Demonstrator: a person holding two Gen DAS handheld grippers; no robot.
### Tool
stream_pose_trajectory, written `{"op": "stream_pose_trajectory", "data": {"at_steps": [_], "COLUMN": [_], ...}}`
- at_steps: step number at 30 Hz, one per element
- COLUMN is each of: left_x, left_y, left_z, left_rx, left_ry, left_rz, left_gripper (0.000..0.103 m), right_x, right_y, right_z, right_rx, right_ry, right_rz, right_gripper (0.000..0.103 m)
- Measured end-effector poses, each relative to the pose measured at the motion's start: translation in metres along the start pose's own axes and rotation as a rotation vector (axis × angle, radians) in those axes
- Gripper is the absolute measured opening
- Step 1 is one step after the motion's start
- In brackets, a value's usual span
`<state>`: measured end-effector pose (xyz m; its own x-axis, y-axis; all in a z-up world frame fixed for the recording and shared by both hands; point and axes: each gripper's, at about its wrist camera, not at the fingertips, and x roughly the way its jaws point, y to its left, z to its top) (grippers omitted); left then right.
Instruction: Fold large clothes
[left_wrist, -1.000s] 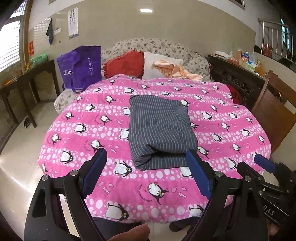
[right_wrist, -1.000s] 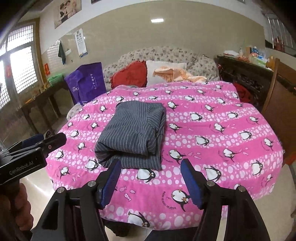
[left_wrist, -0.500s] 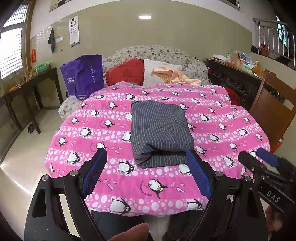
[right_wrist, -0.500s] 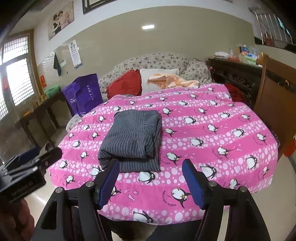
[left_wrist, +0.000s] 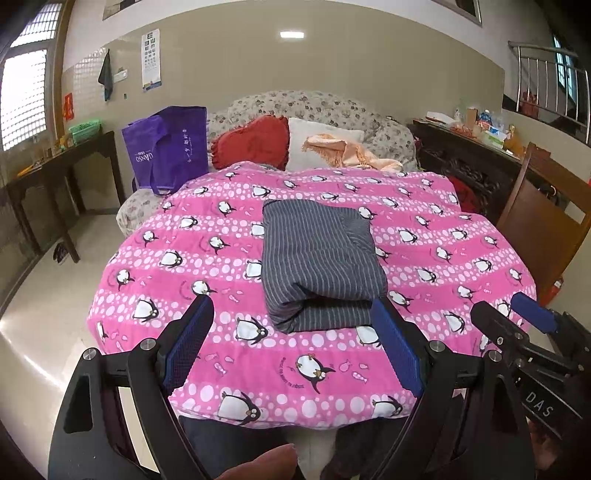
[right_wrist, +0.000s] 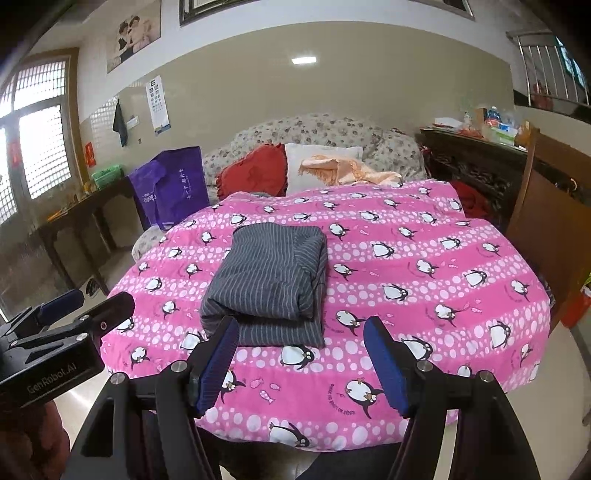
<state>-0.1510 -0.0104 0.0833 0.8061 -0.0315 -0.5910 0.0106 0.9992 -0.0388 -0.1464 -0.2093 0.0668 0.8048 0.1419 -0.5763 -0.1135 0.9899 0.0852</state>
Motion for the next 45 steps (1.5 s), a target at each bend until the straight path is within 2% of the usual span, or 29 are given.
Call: {"op": "stream_pose_trajectory", "data": {"at_steps": [27, 32, 35, 37, 41, 45], "left_x": [0.002, 0.024, 0.051, 0.06, 0.069, 0.084], "left_y": [-0.011, -0.023, -0.025, -0.024, -0.019, -0.012], "left_z": [-0.005, 0.009, 0.011, 0.011, 0.017, 0.027], "left_rx": [0.002, -0.014, -0.032, -0.044, -0.041, -0.067], "left_ry": [0.01, 0.059, 0.141, 0.17, 0.179, 0.226], "left_rz": [0.013, 0.004, 0.006, 0.013, 0.027, 0.021], "left_gripper": [0.087, 0.087, 0.087, 0.087, 0.087, 0.087], "right_x": [-0.001, -0.006, -0.004, 0.004, 0.025, 0.05], "right_y": [-0.003, -0.009, -0.019, -0.032, -0.052, -0.054], "right_z": [-0.006, -0.004, -0.001, 0.001, 0.007, 0.021], "right_rx": [0.016, 0.008, -0.009, 0.02, 0.058, 0.05], "right_ry": [0.003, -0.034, -0.041, -0.022, 0.048, 0.141], "right_rz": [0.001, -0.003, -0.027, -0.024, -0.004, 0.072], "right_gripper": [0.068, 0.07, 0.075, 0.075, 0.075, 0.075]}}
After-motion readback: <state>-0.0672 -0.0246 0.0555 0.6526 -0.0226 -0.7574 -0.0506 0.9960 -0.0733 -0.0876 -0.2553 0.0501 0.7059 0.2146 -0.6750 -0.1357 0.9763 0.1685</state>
